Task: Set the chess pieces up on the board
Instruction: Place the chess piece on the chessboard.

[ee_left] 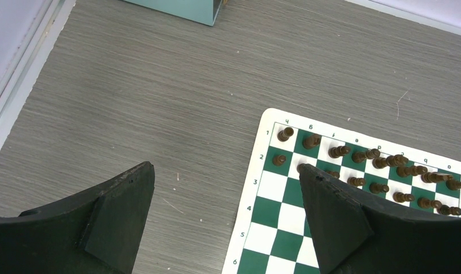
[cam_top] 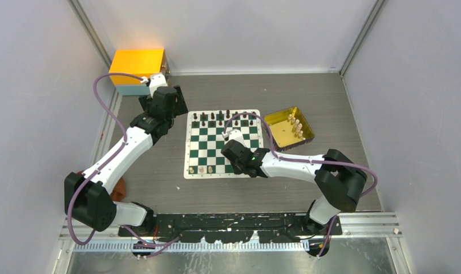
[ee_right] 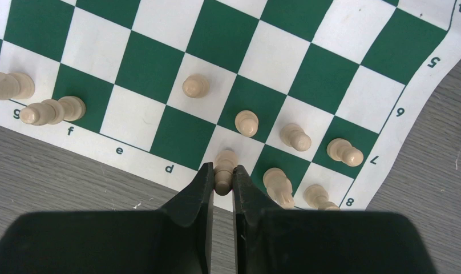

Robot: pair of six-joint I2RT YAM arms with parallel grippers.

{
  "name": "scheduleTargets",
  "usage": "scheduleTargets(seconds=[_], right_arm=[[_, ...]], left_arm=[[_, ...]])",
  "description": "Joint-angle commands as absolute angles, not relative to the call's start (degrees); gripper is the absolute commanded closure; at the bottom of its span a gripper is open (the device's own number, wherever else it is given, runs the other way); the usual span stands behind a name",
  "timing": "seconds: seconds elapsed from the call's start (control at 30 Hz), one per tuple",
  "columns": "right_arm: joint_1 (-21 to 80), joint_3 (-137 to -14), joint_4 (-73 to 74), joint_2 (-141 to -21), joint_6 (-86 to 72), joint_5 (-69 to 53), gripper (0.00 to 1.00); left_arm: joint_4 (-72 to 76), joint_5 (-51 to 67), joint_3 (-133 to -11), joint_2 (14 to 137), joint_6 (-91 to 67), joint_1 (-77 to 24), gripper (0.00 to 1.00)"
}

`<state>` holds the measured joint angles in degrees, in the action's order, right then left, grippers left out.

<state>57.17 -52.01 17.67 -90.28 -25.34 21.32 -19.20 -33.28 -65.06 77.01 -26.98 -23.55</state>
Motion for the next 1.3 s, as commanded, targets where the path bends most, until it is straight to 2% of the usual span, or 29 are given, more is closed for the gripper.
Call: scheduleTargets(seconds=[0.0,0.33,0.4,0.6,0.7,1.27], right_arm=[[57.44,-52.12,15.27,-90.66,-25.03,21.80,1.00],[57.47,-51.77,15.20,-91.02,-25.21,21.45,0.99],[57.47,-51.77,15.33,-91.06,-25.15,21.28,0.96],[57.44,-51.68,15.30,-90.89,-25.10,21.00,0.76],[57.48,-51.84,15.36,-90.80,-24.95,21.07,0.71],[57.48,-52.47,15.89,-90.12,-23.93,21.25,0.64]], left_arm=[[-18.11,-33.75,-65.22,76.56,-26.81,-23.72,0.02],[-18.11,-33.75,-64.96,76.38,-26.88,-23.67,0.02],[-18.11,-33.75,-65.02,76.42,-26.89,-23.71,0.02],[-18.13,-33.66,-64.95,76.48,-26.93,-23.66,0.02],[-18.12,-33.66,-64.95,76.46,-26.97,-23.72,0.02],[-18.13,-33.57,-65.29,76.75,-26.98,-23.69,0.02]])
